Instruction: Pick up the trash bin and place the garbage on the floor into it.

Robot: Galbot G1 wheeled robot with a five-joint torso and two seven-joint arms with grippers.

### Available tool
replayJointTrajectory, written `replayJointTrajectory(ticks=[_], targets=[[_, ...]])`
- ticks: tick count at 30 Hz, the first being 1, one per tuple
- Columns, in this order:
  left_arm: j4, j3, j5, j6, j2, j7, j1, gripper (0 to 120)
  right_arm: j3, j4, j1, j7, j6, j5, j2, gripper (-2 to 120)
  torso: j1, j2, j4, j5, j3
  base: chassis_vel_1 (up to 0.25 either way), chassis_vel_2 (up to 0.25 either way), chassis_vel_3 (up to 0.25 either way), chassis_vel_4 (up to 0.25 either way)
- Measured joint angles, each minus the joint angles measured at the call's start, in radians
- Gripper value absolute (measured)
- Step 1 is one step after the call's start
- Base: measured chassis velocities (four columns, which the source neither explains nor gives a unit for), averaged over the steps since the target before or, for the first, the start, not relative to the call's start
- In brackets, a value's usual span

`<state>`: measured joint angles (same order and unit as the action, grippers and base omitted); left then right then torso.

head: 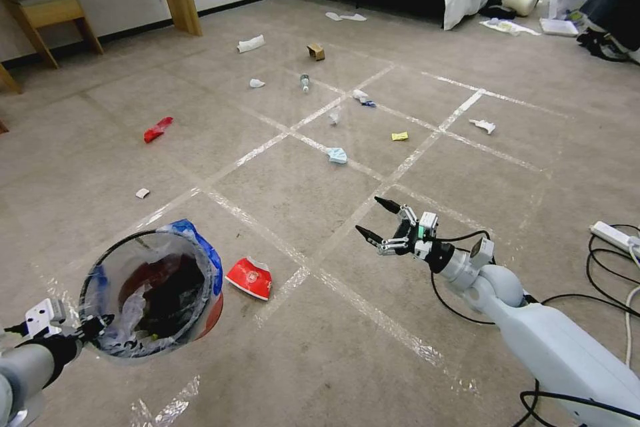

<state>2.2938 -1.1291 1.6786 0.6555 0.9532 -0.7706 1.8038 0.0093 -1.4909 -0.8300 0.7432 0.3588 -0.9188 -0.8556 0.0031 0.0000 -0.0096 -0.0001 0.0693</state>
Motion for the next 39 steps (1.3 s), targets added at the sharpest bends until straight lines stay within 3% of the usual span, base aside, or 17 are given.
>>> replayJointTrajectory(ticks=[13,16,18,21,26,29,39], targets=[[-0.011,-0.012,0.002,-0.003,-0.005,0.0,-0.008,0,-0.015,0.01,0.01,-0.031,-0.008,0.01,-0.026,100,0.0,0.0,0.0,-0.0001,0.0,0.0,0.0,0.0,0.0],[-0.011,-0.012,0.003,-0.004,-0.012,0.0,-0.012,0,-0.021,0.009,0.015,-0.073,-0.006,0.03,-0.039,100,0.0,0.0,-0.0001,0.0,0.0,0.0,0.0,0.0,0.0],[-0.006,-0.006,0.002,-0.005,-0.017,0.001,-0.017,0,-0.014,-0.016,0.008,-0.186,-0.004,0.042,-0.057,100,0.0,0.0,0.0002,0.0,0.0,0.0,0.0,0.0,0.0],[-0.004,-0.002,0.001,-0.006,-0.017,0.001,-0.02,0,0.0,-0.031,-0.003,-0.257,0.0,0.052,-0.07,100,0.0,0.0,0.0001,-0.0002,0.0,0.0,0.0,0.0,0.0],[-0.014,0.002,-0.006,-0.006,-0.01,0.001,-0.023,0,0.079,-0.088,-0.059,-0.493,0.068,0.192,-0.128,100,0.0,0.0,0.0001,0.0,0.0,0.0,0.0,0.0,0.0],[-0.018,0.005,-0.008,-0.009,-0.015,0.001,-0.029,0,0.122,-0.134,-0.098,-0.544,0.087,0.244,-0.145,100,0.0,0.0,0.0001,0.0,0.0,0.0,0.0,0.0,0.0],[-0.005,-0.001,-0.009,-0.016,-0.013,0.0,-0.032,0,0.228,-0.24,-0.223,-0.54,0.13,0.324,-0.185,100,0.0,0.0,-0.0001,0.0001,0.0,0.0,0.0,0.0,0.0]])
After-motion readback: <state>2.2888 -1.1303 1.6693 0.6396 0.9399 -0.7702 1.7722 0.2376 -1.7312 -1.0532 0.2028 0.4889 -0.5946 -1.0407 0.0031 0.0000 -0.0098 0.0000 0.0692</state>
